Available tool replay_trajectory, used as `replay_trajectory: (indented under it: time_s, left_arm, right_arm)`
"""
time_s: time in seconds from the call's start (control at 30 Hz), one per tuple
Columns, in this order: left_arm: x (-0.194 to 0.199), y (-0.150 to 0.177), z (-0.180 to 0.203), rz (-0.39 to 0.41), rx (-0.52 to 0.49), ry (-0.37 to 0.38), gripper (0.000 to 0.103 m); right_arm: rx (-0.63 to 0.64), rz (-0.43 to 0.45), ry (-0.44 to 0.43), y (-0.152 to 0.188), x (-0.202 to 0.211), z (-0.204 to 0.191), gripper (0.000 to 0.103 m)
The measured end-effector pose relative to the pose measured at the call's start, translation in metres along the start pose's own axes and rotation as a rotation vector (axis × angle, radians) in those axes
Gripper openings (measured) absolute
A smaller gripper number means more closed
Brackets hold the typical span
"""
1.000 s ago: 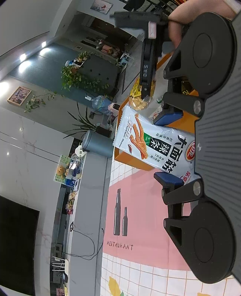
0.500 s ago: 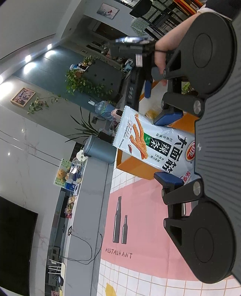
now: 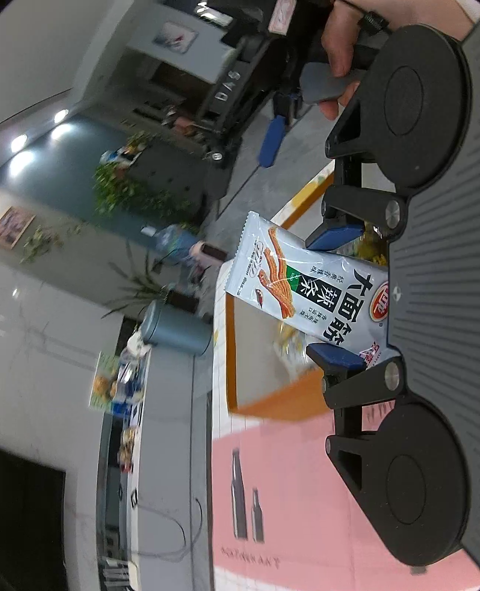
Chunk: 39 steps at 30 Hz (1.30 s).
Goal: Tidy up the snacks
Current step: 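Lower the bread bag into the box and open the right tool while left carries the stick pack, then lower the stick-snack pack into the box and open the left tool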
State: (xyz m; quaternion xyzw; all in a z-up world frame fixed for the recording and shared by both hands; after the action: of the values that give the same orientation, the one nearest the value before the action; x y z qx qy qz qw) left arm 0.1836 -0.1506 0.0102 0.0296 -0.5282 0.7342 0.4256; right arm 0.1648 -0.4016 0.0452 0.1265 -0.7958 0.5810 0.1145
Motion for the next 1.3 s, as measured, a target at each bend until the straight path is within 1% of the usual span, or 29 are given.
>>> replay_trajectory:
  time_s: [0.13, 0.27, 0.4, 0.47, 0.57, 0.63, 0.7, 0.77, 0.83, 0.9, 1.0, 1.1, 1.13, 1.17, 1.3]
  left_arm:
    - [-0.027, 0.001, 0.021, -0.038, -0.054, 0.006, 0.063]
    - [-0.048, 0.006, 0.029, -0.051, -0.090, -0.012, 0.063]
    - [-0.059, 0.016, 0.027, -0.073, -0.095, -0.059, 0.063]
    - [-0.061, 0.018, 0.027, -0.071, -0.104, -0.090, 0.063]
    - [-0.060, 0.018, 0.026, -0.060, -0.083, -0.102, 0.063]
    - [-0.060, 0.017, 0.025, -0.065, -0.059, -0.126, 0.065]
    - [-0.060, 0.016, 0.023, -0.059, -0.047, -0.188, 0.075]
    - [-0.056, 0.015, 0.023, -0.051, -0.053, -0.224, 0.080]
    - [-0.049, 0.013, 0.023, -0.050, -0.044, -0.242, 0.081]
    - [-0.039, 0.012, 0.022, -0.051, -0.024, -0.244, 0.086]
    - [-0.017, 0.011, 0.025, -0.034, -0.007, -0.253, 0.089]
    - [0.004, 0.009, 0.031, -0.019, 0.003, -0.268, 0.092]
    - [0.009, 0.006, 0.034, -0.010, 0.002, -0.274, 0.094]
    - [0.019, 0.007, 0.038, -0.001, 0.000, -0.284, 0.101]
    - [0.043, 0.012, 0.053, 0.017, -0.010, -0.285, 0.102]
  right_arm:
    - [-0.040, 0.030, 0.011, -0.004, 0.009, 0.012, 0.095]
    - [-0.069, 0.025, 0.029, -0.002, 0.010, 0.022, 0.095]
    - [-0.059, 0.020, 0.029, -0.001, 0.010, 0.021, 0.095]
    - [-0.052, 0.016, 0.026, 0.001, 0.008, 0.018, 0.095]
    - [-0.034, 0.011, 0.032, 0.003, 0.009, 0.016, 0.095]
    - [-0.031, 0.008, 0.044, 0.003, 0.008, 0.017, 0.095]
    - [-0.035, 0.007, 0.057, 0.003, 0.007, 0.019, 0.095]
    - [-0.033, 0.007, 0.065, 0.003, 0.007, 0.020, 0.095]
    - [-0.007, 0.006, 0.080, 0.001, 0.008, 0.022, 0.095]
    - [0.018, 0.003, 0.104, -0.001, 0.013, 0.024, 0.095]
    - [0.032, -0.016, 0.130, -0.001, 0.024, 0.028, 0.095]
    - [0.049, -0.073, 0.167, 0.007, 0.037, 0.027, 0.097]
    - [0.065, -0.099, 0.171, 0.012, 0.042, 0.024, 0.098]
    - [0.087, -0.132, 0.175, 0.018, 0.046, 0.019, 0.098]
    - [0.178, -0.244, 0.184, 0.048, 0.066, -0.004, 0.099]
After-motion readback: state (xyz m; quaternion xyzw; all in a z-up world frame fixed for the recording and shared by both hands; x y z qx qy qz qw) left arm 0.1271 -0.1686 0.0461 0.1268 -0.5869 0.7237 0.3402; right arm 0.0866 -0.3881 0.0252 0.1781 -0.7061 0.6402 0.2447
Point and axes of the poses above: each gripper's, at about its wrist camera, not at the fingertips, and x roughly against the way its jaws point, z to its right, y to its underside, the point moved 2 cm from there along -x, roughly the way its jaws point, and after that the axes turned 9 degrees about x, right-handed, at the moved point
